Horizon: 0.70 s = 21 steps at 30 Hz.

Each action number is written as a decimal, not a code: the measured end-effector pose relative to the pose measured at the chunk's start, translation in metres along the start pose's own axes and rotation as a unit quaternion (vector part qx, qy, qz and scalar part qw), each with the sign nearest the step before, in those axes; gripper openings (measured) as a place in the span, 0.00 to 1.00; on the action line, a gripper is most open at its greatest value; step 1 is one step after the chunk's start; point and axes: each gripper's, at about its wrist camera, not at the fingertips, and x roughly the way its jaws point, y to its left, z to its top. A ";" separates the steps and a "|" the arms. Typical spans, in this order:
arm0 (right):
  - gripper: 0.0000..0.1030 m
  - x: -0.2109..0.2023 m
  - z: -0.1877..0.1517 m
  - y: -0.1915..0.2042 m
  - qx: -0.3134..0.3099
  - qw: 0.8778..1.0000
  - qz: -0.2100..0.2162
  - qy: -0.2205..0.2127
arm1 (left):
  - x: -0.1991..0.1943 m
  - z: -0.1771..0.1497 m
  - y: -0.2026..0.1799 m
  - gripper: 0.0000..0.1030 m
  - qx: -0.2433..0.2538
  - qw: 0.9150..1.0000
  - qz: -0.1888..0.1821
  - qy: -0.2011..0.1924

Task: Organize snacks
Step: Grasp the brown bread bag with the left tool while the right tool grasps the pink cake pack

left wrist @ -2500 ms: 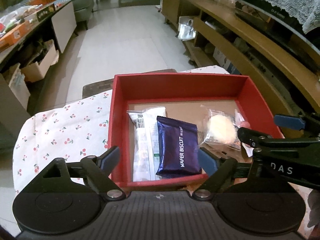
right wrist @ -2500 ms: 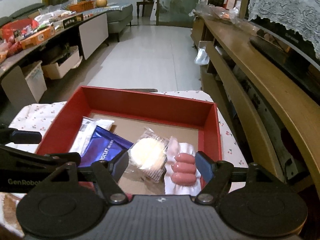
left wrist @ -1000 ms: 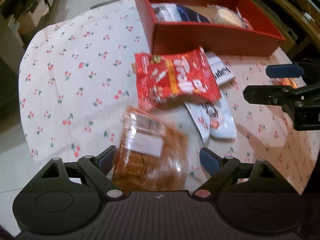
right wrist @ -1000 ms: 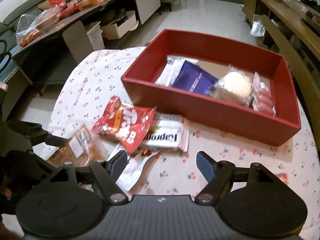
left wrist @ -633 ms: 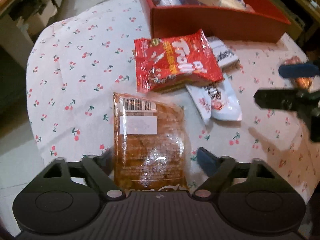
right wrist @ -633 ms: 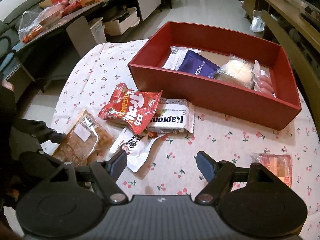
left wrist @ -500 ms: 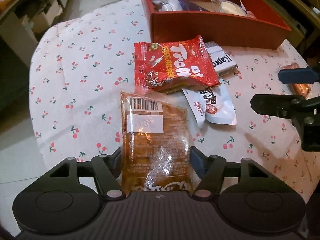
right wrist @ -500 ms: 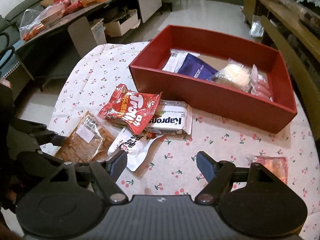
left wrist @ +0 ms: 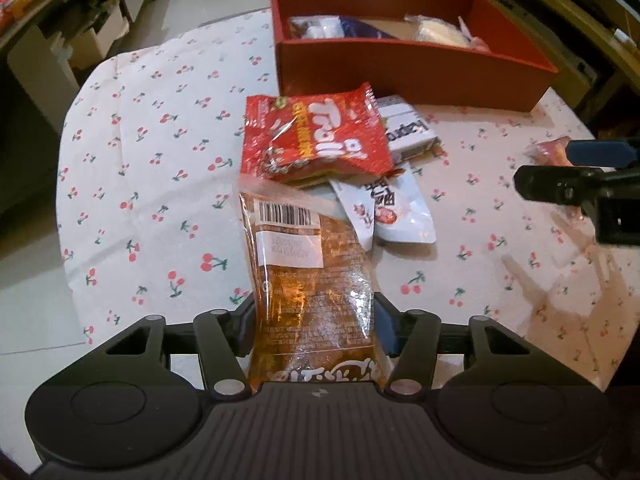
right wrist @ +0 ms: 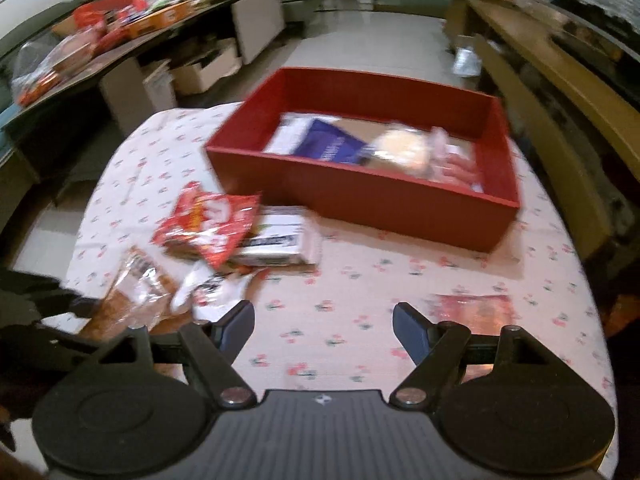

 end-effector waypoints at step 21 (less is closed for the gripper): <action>0.95 0.046 -0.006 -0.095 0.094 0.989 -0.075 0.082 | 0.006 0.022 -0.047 0.61 0.029 0.997 -0.078 0.003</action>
